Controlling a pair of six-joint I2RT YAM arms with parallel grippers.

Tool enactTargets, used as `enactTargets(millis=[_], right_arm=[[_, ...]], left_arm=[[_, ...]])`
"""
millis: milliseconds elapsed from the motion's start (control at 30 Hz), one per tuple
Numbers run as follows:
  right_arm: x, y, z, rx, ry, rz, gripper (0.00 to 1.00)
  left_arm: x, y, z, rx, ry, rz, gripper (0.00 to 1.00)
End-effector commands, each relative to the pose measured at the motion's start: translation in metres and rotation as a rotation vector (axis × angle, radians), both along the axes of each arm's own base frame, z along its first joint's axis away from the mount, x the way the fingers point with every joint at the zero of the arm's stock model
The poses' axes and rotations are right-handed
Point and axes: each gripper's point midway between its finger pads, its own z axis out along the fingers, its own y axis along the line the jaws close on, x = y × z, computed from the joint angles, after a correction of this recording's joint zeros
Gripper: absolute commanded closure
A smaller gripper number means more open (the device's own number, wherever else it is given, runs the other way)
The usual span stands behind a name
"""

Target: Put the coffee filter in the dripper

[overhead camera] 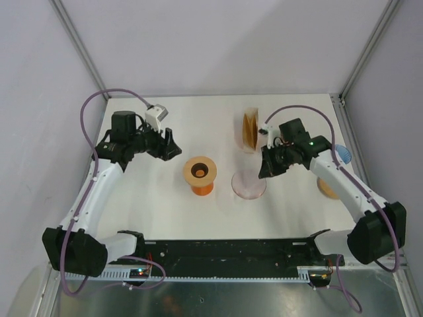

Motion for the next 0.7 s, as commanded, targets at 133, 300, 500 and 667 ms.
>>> enactTargets(millis=[133, 300, 500, 667], right_arm=[[0.013, 0.023, 0.095, 0.224, -0.118, -0.151, 1.0], [0.018, 0.041, 0.131, 0.284, -0.159, -0.169, 1.0], [0.029, 0.078, 0.159, 0.3, -0.184, -0.119, 1.0], [0.042, 0.115, 0.165, 0.278, -0.177, -0.055, 1.0]], left_arm=[[-0.027, -0.027, 0.055, 0.002, -0.141, -0.111, 0.27], [-0.033, -0.031, 0.069, -0.006, -0.149, -0.113, 0.26], [-0.041, -0.039, 0.087, -0.057, -0.148, -0.124, 0.21], [-0.038, -0.041, 0.098, -0.074, -0.15, -0.104, 0.19]])
